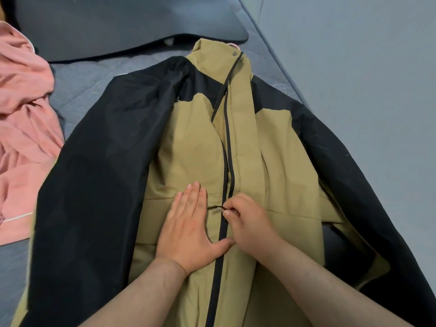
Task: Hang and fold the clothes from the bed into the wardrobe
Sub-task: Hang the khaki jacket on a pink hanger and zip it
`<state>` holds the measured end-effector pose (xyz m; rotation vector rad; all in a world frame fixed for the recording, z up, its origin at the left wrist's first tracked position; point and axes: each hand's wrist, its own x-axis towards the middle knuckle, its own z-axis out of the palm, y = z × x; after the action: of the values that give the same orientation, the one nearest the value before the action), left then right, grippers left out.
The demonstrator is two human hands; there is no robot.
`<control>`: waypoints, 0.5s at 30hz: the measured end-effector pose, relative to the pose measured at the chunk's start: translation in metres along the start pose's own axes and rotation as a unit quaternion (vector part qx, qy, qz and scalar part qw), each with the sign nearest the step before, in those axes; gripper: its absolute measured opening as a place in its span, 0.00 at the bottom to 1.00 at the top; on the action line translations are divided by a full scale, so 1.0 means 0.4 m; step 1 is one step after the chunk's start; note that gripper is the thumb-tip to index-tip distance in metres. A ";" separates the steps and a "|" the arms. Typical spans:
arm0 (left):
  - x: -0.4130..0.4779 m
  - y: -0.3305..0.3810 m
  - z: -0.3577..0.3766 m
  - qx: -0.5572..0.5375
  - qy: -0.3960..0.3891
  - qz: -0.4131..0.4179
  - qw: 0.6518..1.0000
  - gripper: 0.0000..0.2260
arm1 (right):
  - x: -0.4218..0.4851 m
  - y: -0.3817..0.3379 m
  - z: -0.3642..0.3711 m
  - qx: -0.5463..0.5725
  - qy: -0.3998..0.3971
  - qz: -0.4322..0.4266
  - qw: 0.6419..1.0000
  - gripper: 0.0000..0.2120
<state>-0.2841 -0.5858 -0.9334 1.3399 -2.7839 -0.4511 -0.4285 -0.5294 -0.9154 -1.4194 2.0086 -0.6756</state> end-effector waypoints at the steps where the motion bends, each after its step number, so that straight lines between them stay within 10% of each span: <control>1: 0.001 0.001 0.001 0.007 -0.009 -0.001 1.000 0.52 | 0.010 -0.007 -0.001 0.007 0.008 0.022 1.000 0.08; 9: 0.005 -0.007 0.006 0.008 -0.042 -0.005 0.999 0.52 | 0.122 -0.063 -0.020 -0.034 0.029 0.062 0.997 0.08; 15: 0.013 -0.003 0.004 0.019 -0.071 -0.006 0.997 0.57 | 0.180 -0.112 -0.127 -0.297 -0.133 -0.160 0.932 0.04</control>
<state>-0.2867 -0.5901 -0.9357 1.3852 -2.9137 -0.5154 -0.4542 -0.6078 -0.8609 -2.0888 1.8542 0.0330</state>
